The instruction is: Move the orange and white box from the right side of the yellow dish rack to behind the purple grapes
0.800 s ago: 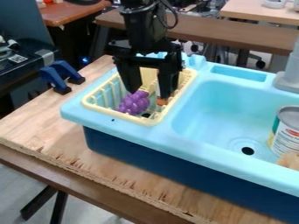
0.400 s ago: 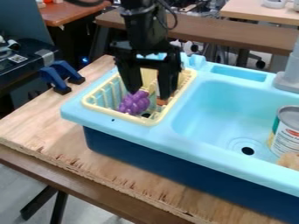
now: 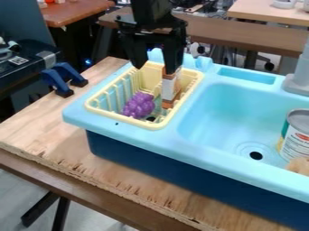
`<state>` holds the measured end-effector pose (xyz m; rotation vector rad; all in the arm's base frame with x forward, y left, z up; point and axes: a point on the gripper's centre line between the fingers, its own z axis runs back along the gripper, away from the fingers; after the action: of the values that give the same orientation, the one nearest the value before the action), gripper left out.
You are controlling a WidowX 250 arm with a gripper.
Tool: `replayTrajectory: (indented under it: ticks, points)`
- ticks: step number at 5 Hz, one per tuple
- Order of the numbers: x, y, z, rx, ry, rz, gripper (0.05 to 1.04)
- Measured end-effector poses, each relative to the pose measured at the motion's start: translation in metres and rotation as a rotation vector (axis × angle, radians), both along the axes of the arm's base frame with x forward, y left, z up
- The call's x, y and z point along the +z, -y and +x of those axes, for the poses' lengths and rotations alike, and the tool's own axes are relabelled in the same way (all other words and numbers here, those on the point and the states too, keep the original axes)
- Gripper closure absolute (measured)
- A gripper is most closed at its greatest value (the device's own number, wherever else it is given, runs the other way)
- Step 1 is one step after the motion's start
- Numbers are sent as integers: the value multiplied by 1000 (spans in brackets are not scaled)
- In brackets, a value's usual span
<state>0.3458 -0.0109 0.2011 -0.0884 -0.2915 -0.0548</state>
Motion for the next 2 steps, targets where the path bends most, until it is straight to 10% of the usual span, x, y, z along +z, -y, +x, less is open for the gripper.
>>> replayTrajectory:
  ticks: [2]
  points:
    - [-15, -16, 38, 18, -40, 25, 82]
